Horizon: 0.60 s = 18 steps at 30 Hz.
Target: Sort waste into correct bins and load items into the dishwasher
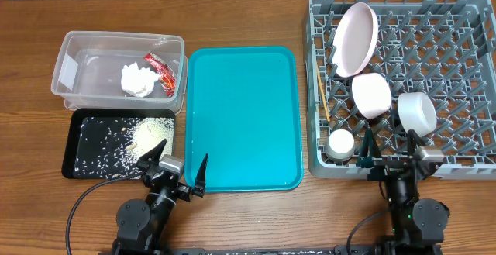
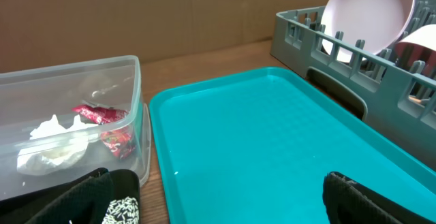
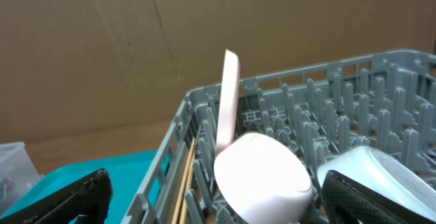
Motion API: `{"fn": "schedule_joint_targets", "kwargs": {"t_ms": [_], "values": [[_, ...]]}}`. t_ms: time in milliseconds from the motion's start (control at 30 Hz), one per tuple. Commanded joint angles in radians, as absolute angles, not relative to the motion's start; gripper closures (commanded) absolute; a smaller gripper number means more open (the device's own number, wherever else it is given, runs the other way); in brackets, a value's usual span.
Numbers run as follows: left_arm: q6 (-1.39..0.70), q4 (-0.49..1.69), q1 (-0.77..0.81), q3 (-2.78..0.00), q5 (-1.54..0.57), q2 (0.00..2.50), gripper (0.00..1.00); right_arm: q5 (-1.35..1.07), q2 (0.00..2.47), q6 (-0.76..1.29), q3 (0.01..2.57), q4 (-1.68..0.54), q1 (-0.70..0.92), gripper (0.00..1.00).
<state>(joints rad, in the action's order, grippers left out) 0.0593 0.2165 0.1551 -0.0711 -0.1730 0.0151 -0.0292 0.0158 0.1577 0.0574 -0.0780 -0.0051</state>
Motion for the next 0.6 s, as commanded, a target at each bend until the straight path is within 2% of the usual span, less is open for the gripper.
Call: {"fn": "schedule_joint_targets", "kwargs": {"t_ms": [0,567], "values": [[0.068,0.216,0.15,-0.068,-0.184,0.006,0.0,-0.044,0.002,0.156,0.008,-0.038,-0.009,0.0],[0.067,0.216,0.15,-0.068,-0.184,0.006,0.0,-0.046,0.003,0.156,0.008,-0.08,-0.009,0.0]]}}
